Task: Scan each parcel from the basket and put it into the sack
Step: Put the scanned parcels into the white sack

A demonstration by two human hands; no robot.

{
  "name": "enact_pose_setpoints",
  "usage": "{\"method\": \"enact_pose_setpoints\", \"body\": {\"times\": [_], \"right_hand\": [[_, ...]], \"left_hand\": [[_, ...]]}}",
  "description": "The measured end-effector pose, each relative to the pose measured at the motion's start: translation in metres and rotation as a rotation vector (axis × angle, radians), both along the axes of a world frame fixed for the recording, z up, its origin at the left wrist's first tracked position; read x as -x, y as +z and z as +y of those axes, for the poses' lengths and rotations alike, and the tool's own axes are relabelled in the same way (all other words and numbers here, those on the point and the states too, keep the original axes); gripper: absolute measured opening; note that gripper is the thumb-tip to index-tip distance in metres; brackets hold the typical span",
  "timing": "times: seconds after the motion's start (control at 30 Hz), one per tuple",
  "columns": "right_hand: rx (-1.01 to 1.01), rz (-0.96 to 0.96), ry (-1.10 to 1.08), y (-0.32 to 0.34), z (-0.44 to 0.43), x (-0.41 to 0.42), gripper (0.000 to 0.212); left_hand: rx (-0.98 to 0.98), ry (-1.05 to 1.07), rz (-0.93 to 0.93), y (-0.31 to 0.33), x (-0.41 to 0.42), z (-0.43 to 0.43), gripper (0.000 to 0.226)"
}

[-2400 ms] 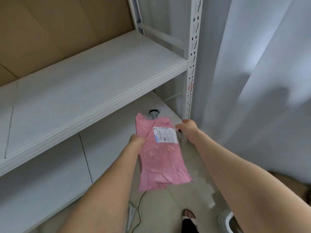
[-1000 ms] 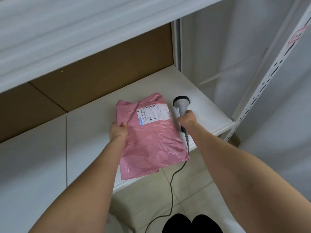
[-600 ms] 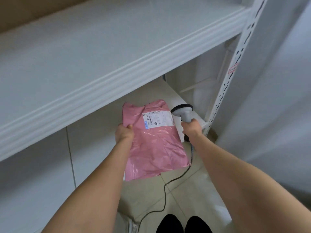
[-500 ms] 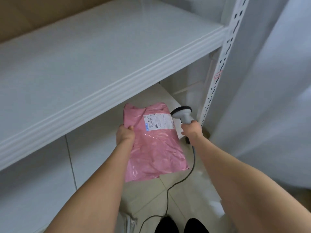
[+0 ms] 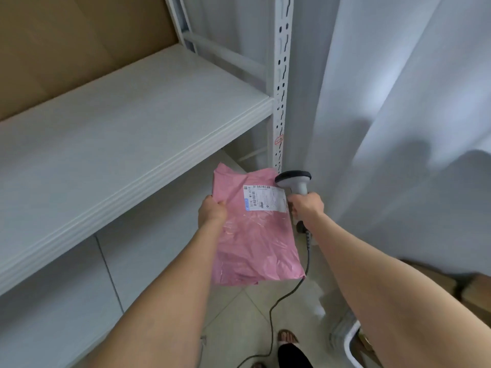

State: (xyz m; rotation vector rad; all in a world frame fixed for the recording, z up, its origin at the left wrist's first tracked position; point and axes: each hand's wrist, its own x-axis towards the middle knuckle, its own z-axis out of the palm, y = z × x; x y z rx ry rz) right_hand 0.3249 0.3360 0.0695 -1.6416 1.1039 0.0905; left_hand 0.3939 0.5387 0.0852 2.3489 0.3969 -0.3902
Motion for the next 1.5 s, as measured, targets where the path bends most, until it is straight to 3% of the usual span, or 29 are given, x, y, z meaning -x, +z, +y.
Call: {"method": "enact_pose_setpoints", "body": {"times": [0.1, 0.43, 0.67, 0.77, 1.03, 1.2, 1.5], "right_hand": [[0.001, -0.023, -0.045, 0.025, -0.007, 0.023, 0.011], [-0.089, -0.229, -0.193, 0.091, 0.006, 0.117, 0.006], [-0.253, -0.384, -0.304, 0.142, 0.011, 0.161, 0.031], [-0.313, -0.415, -0.266, 0.154, 0.009, 0.174, 0.033], [-0.316, -0.486, -0.191, 0.174, 0.001, 0.209, 0.012], [-0.349, -0.506, -0.142, 0.181, -0.008, 0.238, 0.012], [-0.270, -0.511, -0.109, 0.190, -0.023, 0.266, 0.013]], "left_hand": [[0.031, -0.058, -0.024, 0.021, 0.010, -0.011, 0.032], [0.219, -0.148, -0.080, 0.069, 0.060, -0.017, 0.028], [0.288, -0.153, -0.097, 0.105, 0.088, -0.024, 0.032], [0.336, -0.135, -0.110, 0.116, 0.100, -0.026, 0.033], [0.521, -0.104, -0.136, 0.139, 0.135, -0.041, 0.028], [0.637, -0.122, -0.047, 0.145, 0.157, -0.056, 0.038], [0.664, 0.024, -0.037, 0.151, 0.187, -0.071, 0.032]]}}
